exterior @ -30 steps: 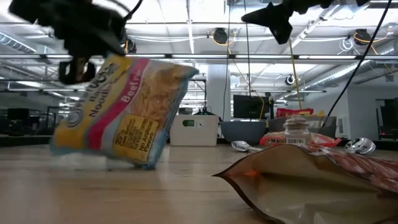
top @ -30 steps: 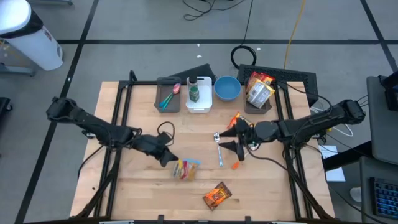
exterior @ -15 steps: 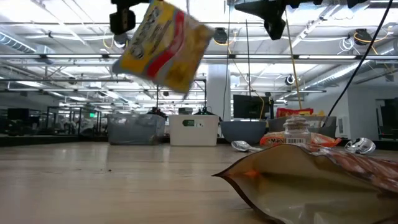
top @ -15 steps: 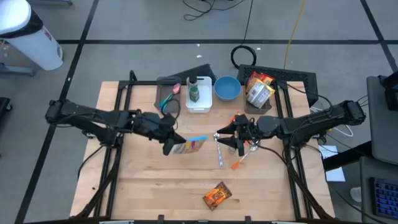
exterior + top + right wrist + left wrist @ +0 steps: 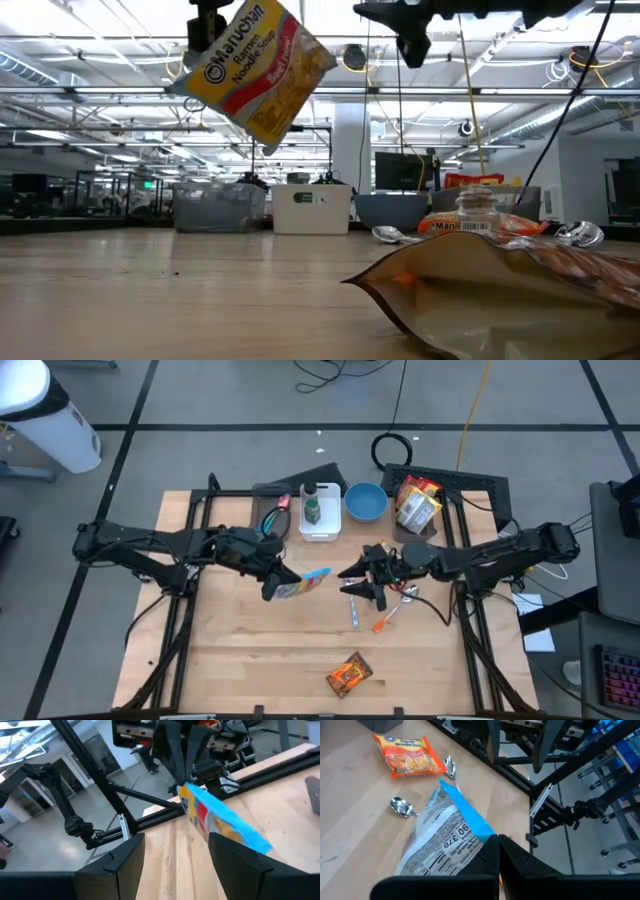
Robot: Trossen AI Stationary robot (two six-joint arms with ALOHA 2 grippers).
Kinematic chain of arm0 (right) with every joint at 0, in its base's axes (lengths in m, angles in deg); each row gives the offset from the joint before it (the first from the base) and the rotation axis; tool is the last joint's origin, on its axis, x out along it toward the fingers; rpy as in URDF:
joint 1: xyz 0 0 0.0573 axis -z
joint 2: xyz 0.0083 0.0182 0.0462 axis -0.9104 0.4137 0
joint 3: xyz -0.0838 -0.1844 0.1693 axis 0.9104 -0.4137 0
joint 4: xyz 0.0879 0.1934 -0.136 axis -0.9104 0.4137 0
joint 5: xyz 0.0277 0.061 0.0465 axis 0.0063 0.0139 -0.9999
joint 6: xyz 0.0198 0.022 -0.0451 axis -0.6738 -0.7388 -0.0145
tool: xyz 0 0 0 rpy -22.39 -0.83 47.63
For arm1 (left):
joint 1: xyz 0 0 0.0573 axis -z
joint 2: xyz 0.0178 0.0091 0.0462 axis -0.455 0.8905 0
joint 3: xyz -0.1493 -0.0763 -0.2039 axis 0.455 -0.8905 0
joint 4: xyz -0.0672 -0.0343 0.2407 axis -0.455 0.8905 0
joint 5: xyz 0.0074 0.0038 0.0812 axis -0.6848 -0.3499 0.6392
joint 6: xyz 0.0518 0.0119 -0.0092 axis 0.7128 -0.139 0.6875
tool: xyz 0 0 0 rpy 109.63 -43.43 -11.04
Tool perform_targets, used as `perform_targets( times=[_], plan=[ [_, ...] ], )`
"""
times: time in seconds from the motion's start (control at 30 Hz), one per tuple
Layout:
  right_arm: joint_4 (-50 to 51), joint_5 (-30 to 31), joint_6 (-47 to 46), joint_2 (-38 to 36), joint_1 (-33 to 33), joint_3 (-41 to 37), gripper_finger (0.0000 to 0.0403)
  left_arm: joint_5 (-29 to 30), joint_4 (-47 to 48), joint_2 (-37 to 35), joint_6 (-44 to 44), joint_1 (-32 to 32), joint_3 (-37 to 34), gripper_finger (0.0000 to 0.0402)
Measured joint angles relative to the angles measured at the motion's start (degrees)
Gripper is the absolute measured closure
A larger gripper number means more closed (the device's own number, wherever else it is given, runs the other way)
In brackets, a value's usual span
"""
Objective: Pick & Place Food Item
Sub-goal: Put the light blue noodle pack into the right black bin
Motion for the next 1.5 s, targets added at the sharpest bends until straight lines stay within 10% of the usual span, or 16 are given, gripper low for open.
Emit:
perform_targets(
  times=[0.67,1.5],
  plan=[
    [14.50,-20.46,12.28,16.58,6.59,19.76,0.0190,-2.88,0.30,1.51,-0.31,-0.64,0.02,0.0401],
    [13.63,-15.38,16.79,17.67,9.26,19.98,0.0190,-5.03,0.11,1.49,-0.59,-0.79,0.02,0.0401]
  ],
)
